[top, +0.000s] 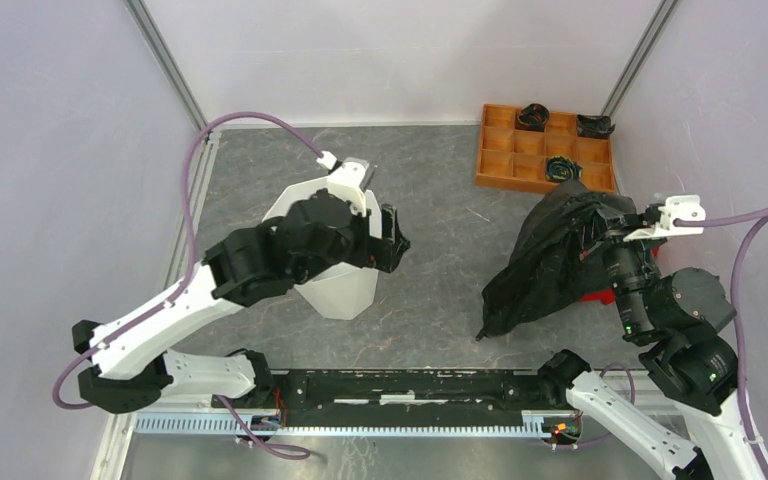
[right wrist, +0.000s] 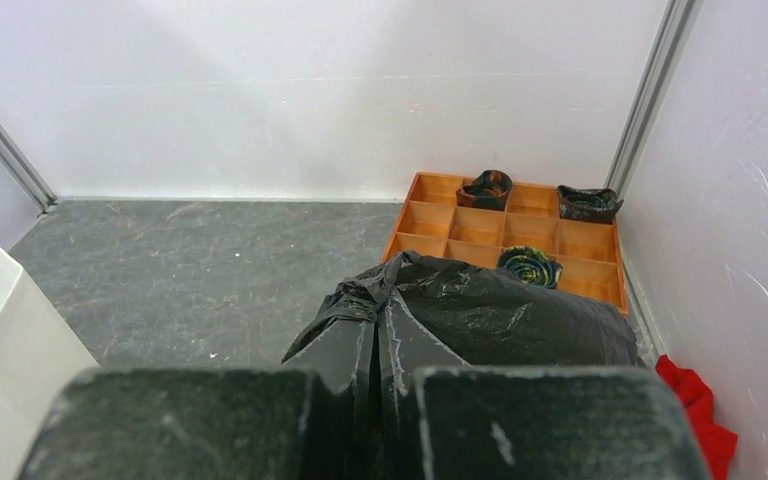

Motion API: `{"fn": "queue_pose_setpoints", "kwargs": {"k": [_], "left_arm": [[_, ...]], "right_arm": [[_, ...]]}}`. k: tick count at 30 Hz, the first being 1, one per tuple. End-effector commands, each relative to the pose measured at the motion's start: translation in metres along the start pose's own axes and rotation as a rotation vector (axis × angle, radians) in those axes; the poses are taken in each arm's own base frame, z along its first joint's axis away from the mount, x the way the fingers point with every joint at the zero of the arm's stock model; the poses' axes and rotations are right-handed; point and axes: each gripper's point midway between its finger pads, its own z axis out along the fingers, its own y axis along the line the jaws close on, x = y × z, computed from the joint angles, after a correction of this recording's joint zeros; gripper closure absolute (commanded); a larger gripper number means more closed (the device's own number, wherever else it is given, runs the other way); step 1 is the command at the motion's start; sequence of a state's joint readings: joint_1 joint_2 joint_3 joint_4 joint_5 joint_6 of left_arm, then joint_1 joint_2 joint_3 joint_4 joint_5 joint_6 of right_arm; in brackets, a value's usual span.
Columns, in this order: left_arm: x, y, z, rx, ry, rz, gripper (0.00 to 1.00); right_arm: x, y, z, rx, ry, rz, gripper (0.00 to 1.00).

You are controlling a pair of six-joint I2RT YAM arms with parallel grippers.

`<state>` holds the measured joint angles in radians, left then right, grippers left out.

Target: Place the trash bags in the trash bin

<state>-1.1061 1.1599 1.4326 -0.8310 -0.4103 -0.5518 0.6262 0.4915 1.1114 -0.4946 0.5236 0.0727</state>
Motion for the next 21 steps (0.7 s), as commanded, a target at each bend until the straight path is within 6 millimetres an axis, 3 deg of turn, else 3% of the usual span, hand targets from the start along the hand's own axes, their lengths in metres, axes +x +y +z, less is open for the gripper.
{"fn": "queue_pose_setpoints", "kwargs": {"k": [1, 4, 7, 11, 14, 17, 21], "left_arm": [[-0.053, -0.062, -0.036, 0.323, -0.116, -0.01, 0.0], [-0.046, -0.105, -0.025, 0.472, -0.086, -0.01, 0.0], [-0.021, -0.147, -0.009, 0.502, -0.055, 0.067, 0.0], [0.001, -0.163, 0.024, 0.372, -0.067, 0.148, 0.0], [0.024, -0.169, 0.044, 0.37, -0.046, 0.105, 0.0], [0.051, -0.19, 0.045, 0.496, -0.008, 0.056, 0.0], [0.081, -0.192, 0.053, 0.513, 0.021, 0.002, 0.0]], "right_arm": [[-0.028, 0.001, -0.006, -0.026, -0.073, 0.029, 0.97], [-0.031, 0.004, -0.006, -0.039, -0.077, 0.036, 0.96], [-0.039, 0.005, -0.008, -0.053, -0.092, 0.05, 0.97], [-0.055, 0.005, -0.014, -0.066, -0.115, 0.065, 0.96], [-0.07, 0.003, -0.02, -0.08, -0.144, 0.081, 0.96], [-0.081, 0.003, -0.025, -0.092, -0.168, 0.092, 0.96], [-0.087, 0.004, -0.029, -0.107, -0.185, 0.1, 0.95]]}}
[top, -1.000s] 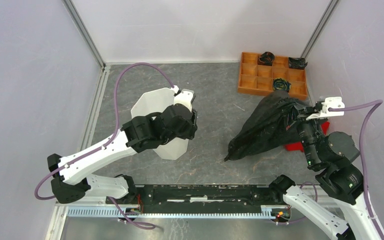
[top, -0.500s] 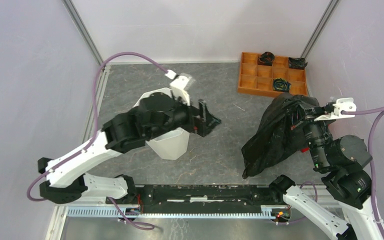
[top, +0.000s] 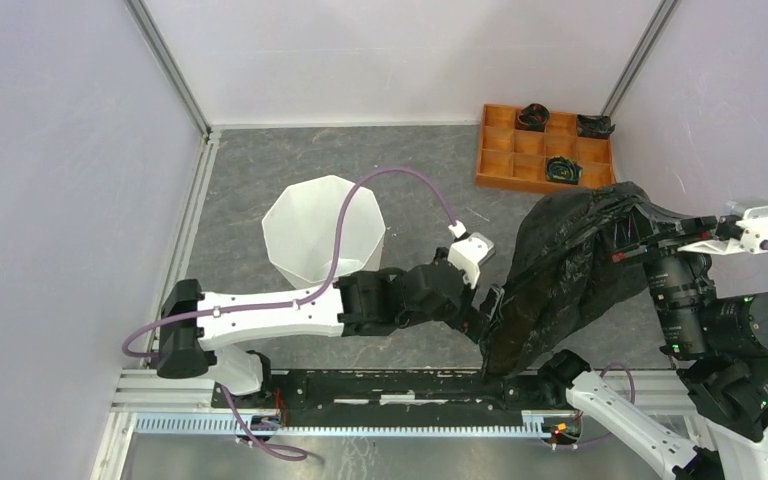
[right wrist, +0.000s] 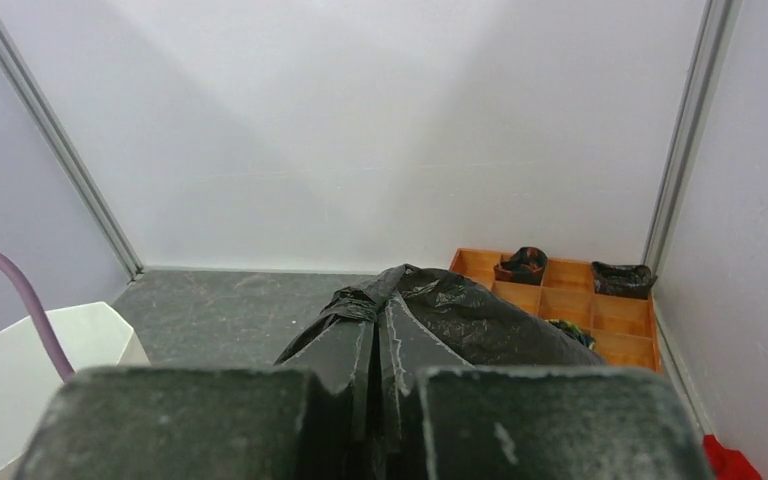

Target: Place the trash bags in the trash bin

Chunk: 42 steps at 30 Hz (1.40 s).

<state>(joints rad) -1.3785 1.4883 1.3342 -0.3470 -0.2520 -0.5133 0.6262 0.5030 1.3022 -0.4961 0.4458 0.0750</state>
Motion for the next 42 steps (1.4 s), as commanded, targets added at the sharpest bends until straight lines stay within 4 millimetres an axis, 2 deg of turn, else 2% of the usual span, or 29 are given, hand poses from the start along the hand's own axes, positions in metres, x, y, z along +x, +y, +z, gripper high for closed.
{"fn": "queue_pose_setpoints", "kwargs": {"k": [1, 5, 7, 9, 11, 12, 14, 16, 18, 20, 23, 24, 26, 30, 35, 38, 42], "left_arm": [[-0.017, -0.027, -0.002, 0.115, -0.122, -0.135, 0.0], [-0.004, -0.021, 0.014, 0.075, -0.109, -0.174, 0.04], [0.001, -0.018, 0.023, 0.058, -0.111, -0.195, 0.12], [0.006, -0.017, 0.029, 0.055, -0.107, -0.204, 0.25], [0.002, -0.015, 0.028, 0.044, -0.112, -0.193, 0.45], [-0.006, -0.014, 0.024, 0.038, -0.126, -0.177, 0.58], [-0.028, -0.007, 0.009, 0.005, -0.155, -0.115, 0.75], [-0.072, -0.004, -0.015, -0.017, -0.229, -0.075, 0.89], [-0.115, 0.005, -0.046, -0.079, -0.301, 0.003, 0.97], [-0.158, 0.013, -0.082, -0.142, -0.403, 0.044, 0.98], [-0.208, 0.018, -0.139, -0.192, -0.537, 0.072, 0.98], [-0.224, 0.02, -0.16, -0.197, -0.585, 0.067, 0.98], [-0.241, 0.026, -0.194, -0.212, -0.654, 0.058, 0.98], [-0.257, 0.042, -0.264, -0.208, -0.767, 0.003, 0.98], [-0.246, 0.076, -0.344, -0.208, -0.858, -0.093, 0.98], [-0.235, 0.091, -0.381, -0.187, -0.89, -0.145, 0.98], [-0.226, 0.094, -0.416, -0.092, -0.919, -0.193, 0.98]], "right_arm": [[-0.013, 0.005, -0.002, -0.033, -0.029, 0.018, 0.95], [-0.012, 0.007, -0.002, -0.041, -0.029, 0.023, 0.95], [-0.014, 0.006, -0.003, -0.042, -0.035, 0.025, 0.95], [-0.017, 0.005, -0.005, -0.039, -0.044, 0.027, 0.95], [-0.021, 0.002, -0.008, -0.029, -0.051, 0.022, 0.95], [-0.022, -0.001, -0.009, -0.021, -0.055, 0.019, 0.95], [-0.022, -0.005, -0.011, -0.004, -0.055, 0.013, 0.94], [-0.02, -0.001, -0.009, -0.017, -0.052, 0.019, 0.94], [-0.024, 0.015, -0.003, -0.086, -0.062, 0.045, 0.93], [-0.03, 0.04, 0.006, -0.197, -0.071, 0.061, 0.94], [-0.039, 0.077, 0.021, -0.344, -0.066, 0.087, 0.95], [-0.042, 0.089, 0.026, -0.393, -0.063, 0.097, 0.96], [-0.049, 0.118, 0.032, -0.514, -0.063, 0.14, 0.97], [-0.06, 0.173, 0.039, -0.764, -0.062, 0.276, 0.99], [-0.055, 0.223, 0.048, -0.999, -0.003, 0.478, 0.99], [-0.049, 0.242, 0.051, -1.066, 0.025, 0.564, 0.99], [-0.038, 0.279, 0.053, -1.089, 0.076, 0.581, 0.99]]}}
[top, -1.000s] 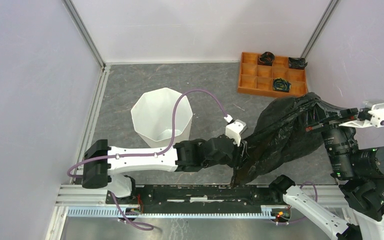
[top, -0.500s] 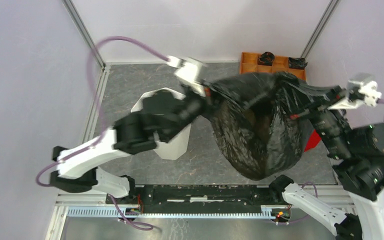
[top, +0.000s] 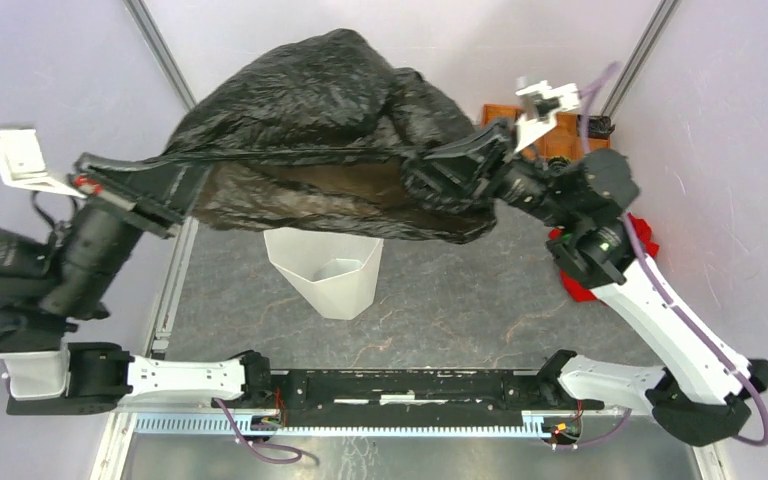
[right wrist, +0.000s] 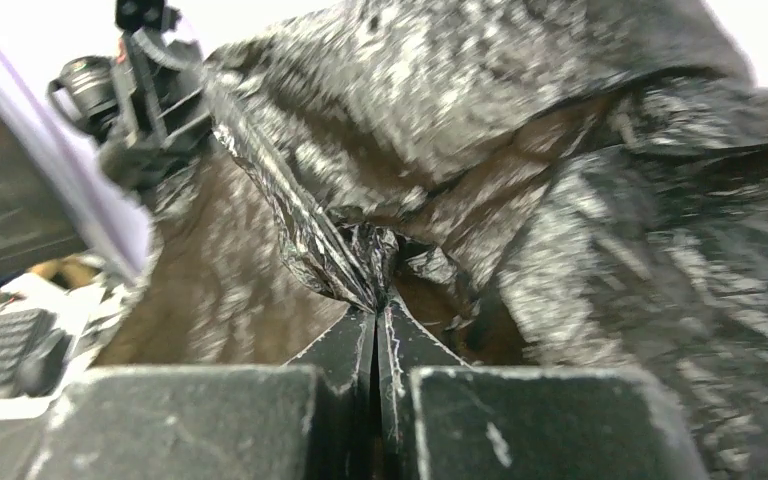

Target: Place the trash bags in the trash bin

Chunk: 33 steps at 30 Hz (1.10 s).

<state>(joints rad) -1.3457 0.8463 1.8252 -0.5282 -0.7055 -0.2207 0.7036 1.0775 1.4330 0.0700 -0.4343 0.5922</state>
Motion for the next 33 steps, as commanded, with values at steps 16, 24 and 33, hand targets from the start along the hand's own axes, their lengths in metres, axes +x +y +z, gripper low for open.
{"fn": "queue_pose_setpoints", "kwargs": {"k": [16, 24, 33], "left_arm": [[0.051, -0.022, 0.019, 0.006, 0.169, -0.021, 0.98], [0.079, -0.032, 0.05, -0.065, 0.196, 0.015, 0.98], [0.098, -0.017, 0.066, -0.205, 0.191, 0.086, 0.98]], "right_arm": [[0.054, 0.01, 0.053, -0.009, 0.149, -0.048, 0.95], [0.037, 0.019, 0.056, -0.038, 0.107, -0.067, 0.82], [0.046, 0.031, 0.048, -0.115, 0.1, -0.043, 0.44]]}}
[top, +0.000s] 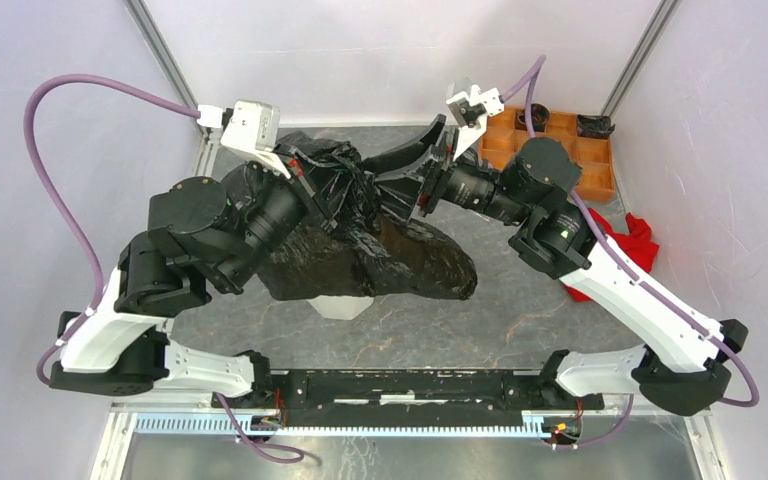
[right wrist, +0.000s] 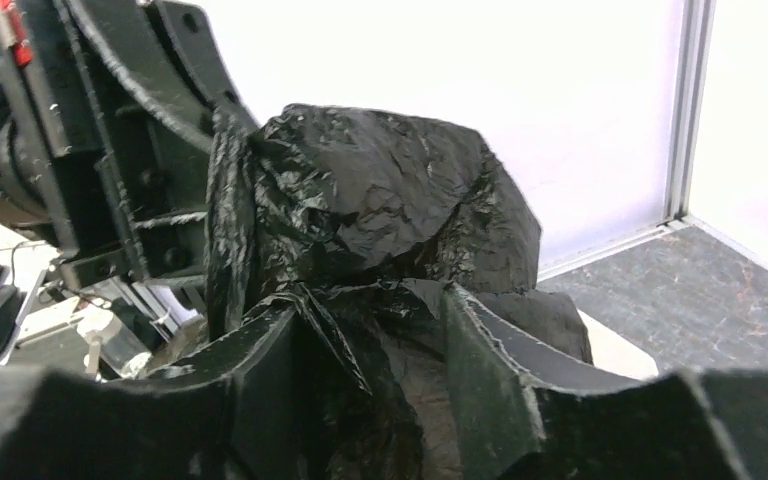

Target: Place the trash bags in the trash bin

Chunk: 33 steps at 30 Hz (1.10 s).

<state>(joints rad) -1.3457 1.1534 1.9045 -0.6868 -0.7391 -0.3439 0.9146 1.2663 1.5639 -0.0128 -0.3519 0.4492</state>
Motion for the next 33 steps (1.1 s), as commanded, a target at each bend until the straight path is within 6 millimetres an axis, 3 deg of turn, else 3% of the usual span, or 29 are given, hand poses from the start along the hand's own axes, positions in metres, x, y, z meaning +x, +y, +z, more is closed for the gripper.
{"fn": "queue_pose_setpoints", "kwargs": {"k": [1, 4, 9, 19, 28, 33], "left_arm": [[-0.022, 0.018, -0.002, -0.112, -0.074, -0.058, 0.98], [-0.022, 0.028, -0.002, -0.169, -0.087, -0.045, 0.98], [-0.02, 0.031, 0.001, -0.201, -0.088, -0.026, 0.98], [-0.002, 0.037, -0.003, -0.195, -0.048, -0.008, 0.98], [0.001, 0.026, 0.007, -0.175, -0.045, -0.009, 0.98], [-0.001, 0.017, 0.018, -0.181, -0.046, 0.013, 0.98]], "right_arm": [[-0.01, 0.014, -0.01, -0.056, -0.047, -0.032, 0.37], [-0.006, 0.016, -0.015, -0.063, -0.059, -0.038, 0.21], [-0.001, 0.022, -0.016, -0.113, -0.069, -0.038, 0.03], [-0.021, 0.008, -0.025, 0.008, -0.121, -0.068, 0.02], [0.009, 0.023, 0.002, -0.094, -0.032, -0.02, 0.02], [0.02, 0.022, 0.006, -0.086, -0.019, -0.041, 0.02]]}}
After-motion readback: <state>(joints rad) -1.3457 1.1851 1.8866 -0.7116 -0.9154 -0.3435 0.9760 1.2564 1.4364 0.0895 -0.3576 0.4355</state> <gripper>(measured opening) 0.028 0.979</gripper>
